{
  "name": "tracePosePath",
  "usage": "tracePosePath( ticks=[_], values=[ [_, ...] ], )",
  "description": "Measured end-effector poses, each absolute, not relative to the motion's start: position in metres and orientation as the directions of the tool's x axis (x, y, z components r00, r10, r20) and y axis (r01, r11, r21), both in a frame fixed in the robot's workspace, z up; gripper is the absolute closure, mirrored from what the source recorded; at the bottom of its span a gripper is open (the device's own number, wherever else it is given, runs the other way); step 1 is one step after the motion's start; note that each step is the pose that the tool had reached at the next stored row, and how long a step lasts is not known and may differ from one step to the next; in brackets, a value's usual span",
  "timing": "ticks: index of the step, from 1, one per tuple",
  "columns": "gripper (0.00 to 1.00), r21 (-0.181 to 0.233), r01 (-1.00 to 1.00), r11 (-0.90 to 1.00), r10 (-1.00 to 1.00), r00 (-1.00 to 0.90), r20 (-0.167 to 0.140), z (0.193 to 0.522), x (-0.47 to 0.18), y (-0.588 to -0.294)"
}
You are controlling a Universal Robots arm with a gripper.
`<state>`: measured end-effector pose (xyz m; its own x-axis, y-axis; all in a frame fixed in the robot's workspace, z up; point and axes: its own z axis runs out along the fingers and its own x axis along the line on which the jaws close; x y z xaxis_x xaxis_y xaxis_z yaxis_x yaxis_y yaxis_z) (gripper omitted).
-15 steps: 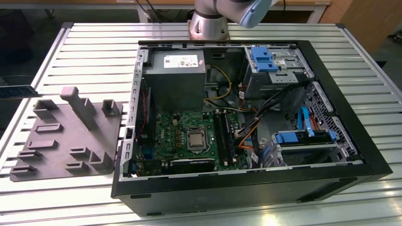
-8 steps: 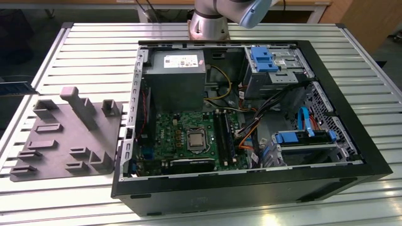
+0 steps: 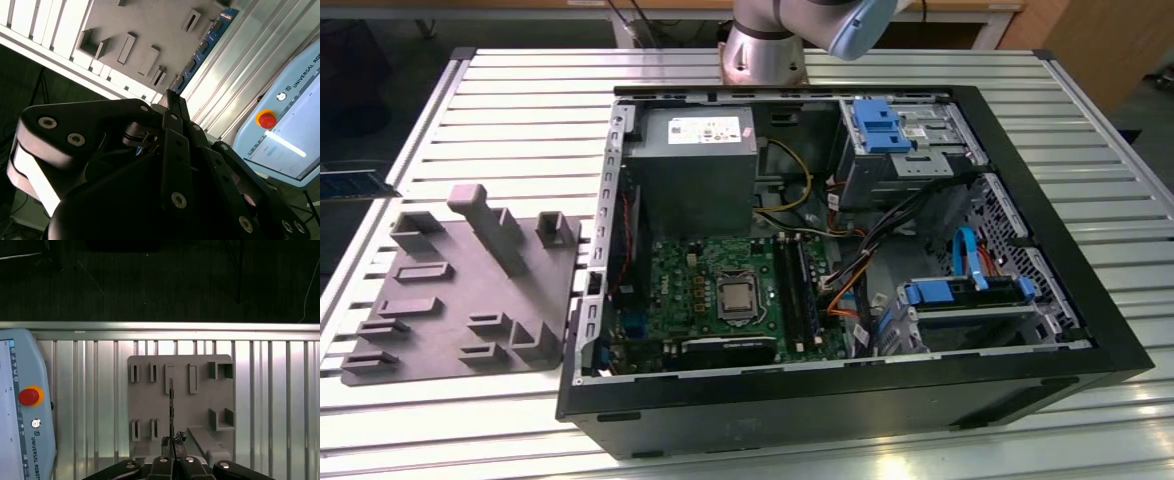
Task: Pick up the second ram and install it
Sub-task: 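Pick up the second ram and move it above second insertion slot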
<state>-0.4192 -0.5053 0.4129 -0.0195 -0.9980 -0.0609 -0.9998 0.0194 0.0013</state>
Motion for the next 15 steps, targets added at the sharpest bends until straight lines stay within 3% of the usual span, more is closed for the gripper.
tracePosePath(
  ticks=[15],
  values=[
    [0.88, 0.001, -1.000, 0.019, -0.998, -0.019, -0.061, 0.413, -0.407, -0.505]
  ],
)
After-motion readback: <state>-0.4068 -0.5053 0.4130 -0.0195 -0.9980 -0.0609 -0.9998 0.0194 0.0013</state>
